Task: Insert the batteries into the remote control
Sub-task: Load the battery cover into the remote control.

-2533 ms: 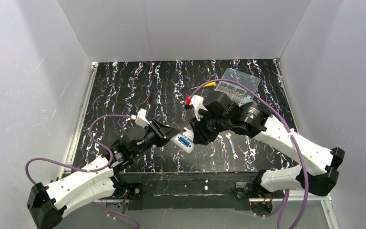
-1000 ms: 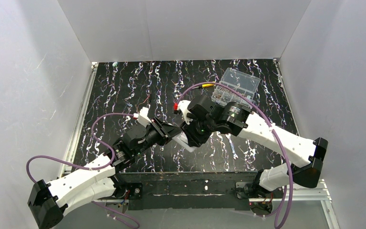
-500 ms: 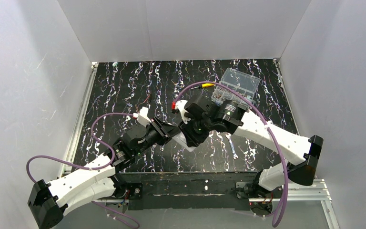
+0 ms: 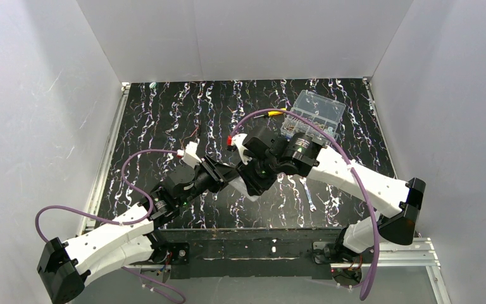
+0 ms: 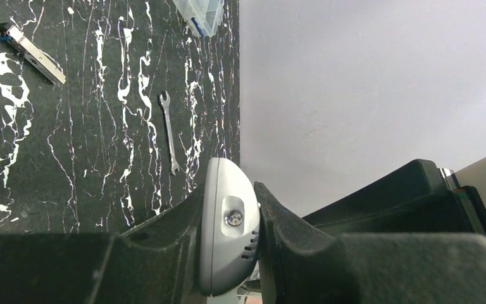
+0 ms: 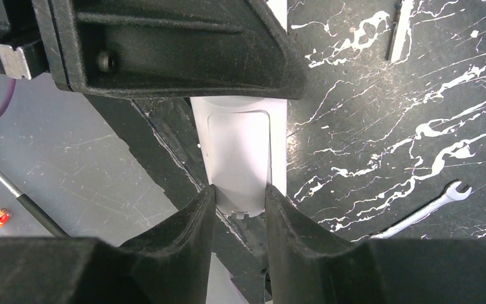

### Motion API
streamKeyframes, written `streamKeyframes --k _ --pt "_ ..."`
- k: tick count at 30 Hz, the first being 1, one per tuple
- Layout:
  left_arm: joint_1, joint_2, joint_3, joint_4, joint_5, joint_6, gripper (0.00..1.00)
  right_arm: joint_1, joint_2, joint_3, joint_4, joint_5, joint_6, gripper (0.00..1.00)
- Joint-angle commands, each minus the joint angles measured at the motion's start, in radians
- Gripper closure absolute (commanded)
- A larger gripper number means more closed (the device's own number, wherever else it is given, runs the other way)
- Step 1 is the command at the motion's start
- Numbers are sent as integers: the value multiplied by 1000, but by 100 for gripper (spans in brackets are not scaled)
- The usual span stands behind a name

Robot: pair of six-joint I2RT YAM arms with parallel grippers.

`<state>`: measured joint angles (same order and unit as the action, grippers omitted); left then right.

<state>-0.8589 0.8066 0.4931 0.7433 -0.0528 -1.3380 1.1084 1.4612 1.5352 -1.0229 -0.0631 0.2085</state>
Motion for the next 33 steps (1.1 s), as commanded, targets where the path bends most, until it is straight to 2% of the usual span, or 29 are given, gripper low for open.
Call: streamKeyframes --k 1,7,15,33 --pt "-2 -15 48 100 11 0 100 7 2 47 40 -5 6 58" --pt "-2 -12 43 111 12 -4 100 7 -4 46 38 15 6 50" --pt "-2 -14 37 113 9 -3 100 7 -16 52 31 58 -3 45" --pt "-2 -10 33 115 8 -6 100 7 -76 83 41 133 -5 40"
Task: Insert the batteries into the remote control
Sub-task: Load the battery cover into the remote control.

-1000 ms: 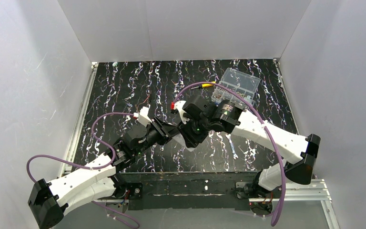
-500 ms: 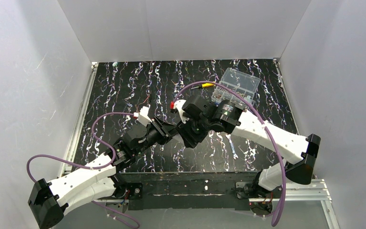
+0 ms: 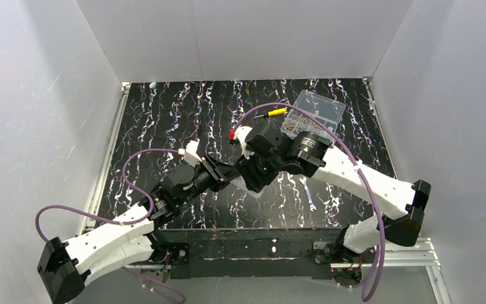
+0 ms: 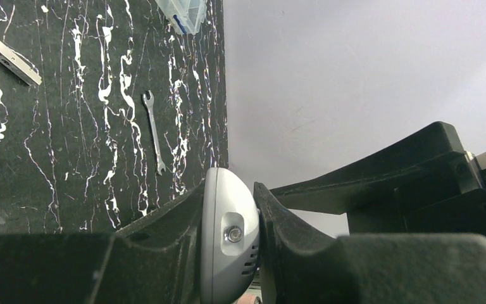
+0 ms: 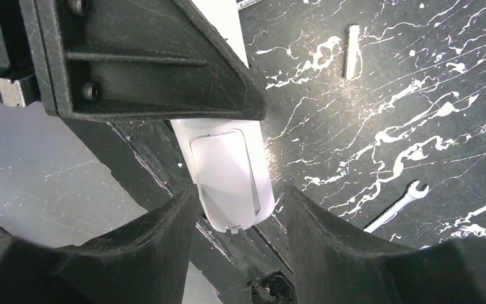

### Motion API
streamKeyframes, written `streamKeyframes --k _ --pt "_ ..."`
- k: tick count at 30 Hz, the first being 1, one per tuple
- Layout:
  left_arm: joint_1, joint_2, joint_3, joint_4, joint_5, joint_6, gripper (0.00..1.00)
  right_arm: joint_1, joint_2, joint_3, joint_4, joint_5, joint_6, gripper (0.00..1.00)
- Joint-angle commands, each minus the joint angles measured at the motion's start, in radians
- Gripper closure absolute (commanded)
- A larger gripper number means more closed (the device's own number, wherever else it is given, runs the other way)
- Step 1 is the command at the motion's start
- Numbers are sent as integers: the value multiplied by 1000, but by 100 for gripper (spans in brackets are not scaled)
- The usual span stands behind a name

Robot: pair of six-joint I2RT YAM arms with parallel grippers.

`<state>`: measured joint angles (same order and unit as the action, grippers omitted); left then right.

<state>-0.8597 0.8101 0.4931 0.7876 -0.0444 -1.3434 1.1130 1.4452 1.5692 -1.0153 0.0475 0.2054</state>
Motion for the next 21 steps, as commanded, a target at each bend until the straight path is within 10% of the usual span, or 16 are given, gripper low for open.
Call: streamKeyframes --k 1,21 --pt "-1 -13 33 71 0 -1 100 2 -71 48 42 23 3 39" --pt "-1 12 29 161 -7 -39 100 -243 -511 -514 509 -148 629 16"
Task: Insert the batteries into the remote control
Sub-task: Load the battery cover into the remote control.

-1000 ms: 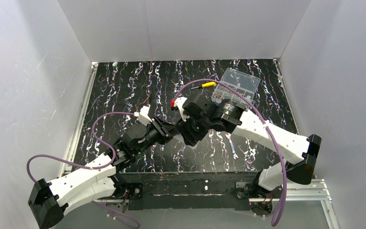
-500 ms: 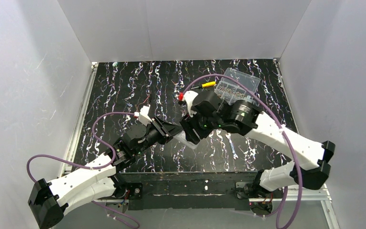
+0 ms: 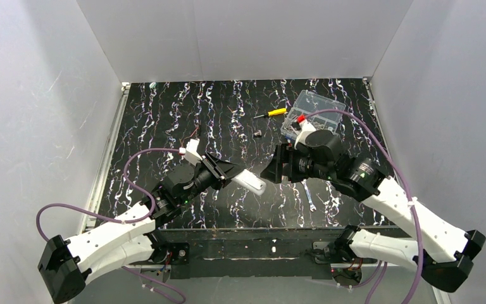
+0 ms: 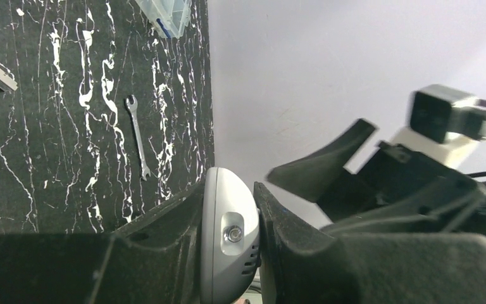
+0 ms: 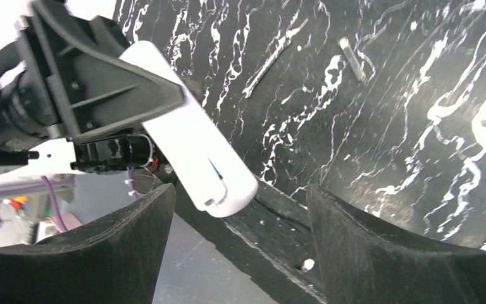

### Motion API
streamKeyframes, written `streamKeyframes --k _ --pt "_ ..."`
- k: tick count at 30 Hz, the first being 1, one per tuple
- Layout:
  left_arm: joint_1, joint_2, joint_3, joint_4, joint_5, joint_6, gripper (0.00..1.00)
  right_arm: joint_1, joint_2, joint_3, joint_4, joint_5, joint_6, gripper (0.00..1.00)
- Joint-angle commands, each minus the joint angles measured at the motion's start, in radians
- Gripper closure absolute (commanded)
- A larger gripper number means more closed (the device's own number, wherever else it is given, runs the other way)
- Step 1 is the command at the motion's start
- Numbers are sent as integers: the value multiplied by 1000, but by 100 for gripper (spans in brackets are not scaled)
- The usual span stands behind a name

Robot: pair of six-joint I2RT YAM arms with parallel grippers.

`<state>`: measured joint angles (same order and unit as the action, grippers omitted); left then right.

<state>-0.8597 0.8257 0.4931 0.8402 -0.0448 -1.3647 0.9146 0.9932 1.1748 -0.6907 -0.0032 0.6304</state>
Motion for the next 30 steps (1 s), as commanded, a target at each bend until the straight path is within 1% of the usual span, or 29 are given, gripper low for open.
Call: streamKeyframes --k 1,11,16,22,30 --pt "-1 -1 31 108 -7 -17 100 -47 -72 -145 215 -115 237 16" --pt "-2 4 43 107 -4 -18 100 -56 -124 -304 388 -189 381 13" --pt "-1 4 47 104 -2 -17 100 -66 -130 -326 396 -204 393 14" --pt "-1 3 45 106 -3 -16 100 -73 -130 -350 411 -223 405 17" --pt "-2 2 48 108 -8 -14 100 -80 -126 -375 424 -249 419 19"
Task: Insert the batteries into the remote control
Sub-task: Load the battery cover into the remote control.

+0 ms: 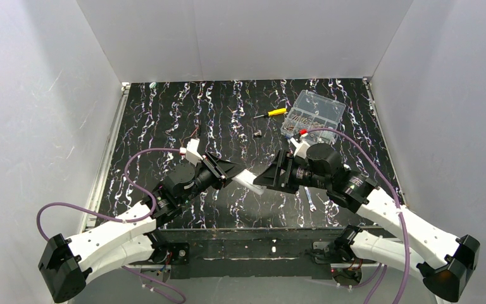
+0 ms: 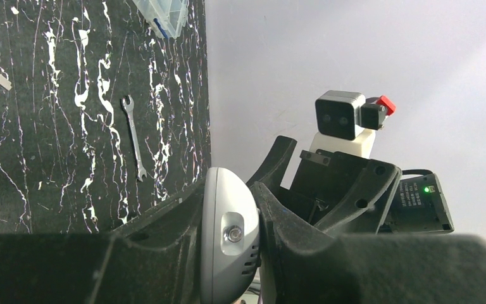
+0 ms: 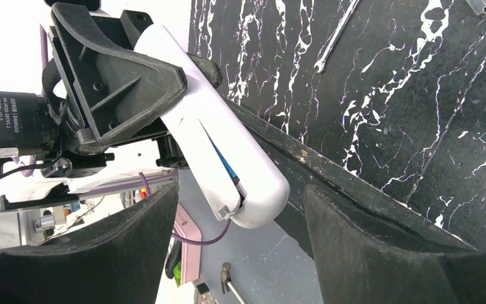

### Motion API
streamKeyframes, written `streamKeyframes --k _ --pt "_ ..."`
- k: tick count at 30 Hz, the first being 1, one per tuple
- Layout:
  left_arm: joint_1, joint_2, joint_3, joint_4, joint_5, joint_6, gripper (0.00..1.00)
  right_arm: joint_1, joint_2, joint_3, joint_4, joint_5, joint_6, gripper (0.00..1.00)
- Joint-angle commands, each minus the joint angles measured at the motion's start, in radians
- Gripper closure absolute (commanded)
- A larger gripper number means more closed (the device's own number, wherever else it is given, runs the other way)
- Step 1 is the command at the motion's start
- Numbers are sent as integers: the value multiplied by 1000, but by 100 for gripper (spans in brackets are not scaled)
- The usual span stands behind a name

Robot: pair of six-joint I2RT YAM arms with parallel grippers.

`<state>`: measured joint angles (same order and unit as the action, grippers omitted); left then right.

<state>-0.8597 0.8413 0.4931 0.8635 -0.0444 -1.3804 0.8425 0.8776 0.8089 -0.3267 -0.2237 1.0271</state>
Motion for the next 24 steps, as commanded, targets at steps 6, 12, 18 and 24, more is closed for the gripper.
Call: streamKeyframes --k 6,12,18,24 --pt "-1 -10 48 89 -9 1 100 -11 -11 -22 82 -40 30 26" --pt "-1 -10 45 93 -8 0 100 -15 -9 -28 92 -47 35 33" --pt "-1 -9 46 97 -8 0 100 -19 -9 -34 99 -51 39 36" --pt "-2 -9 47 100 -8 -2 100 -20 -4 -36 109 -53 43 40"
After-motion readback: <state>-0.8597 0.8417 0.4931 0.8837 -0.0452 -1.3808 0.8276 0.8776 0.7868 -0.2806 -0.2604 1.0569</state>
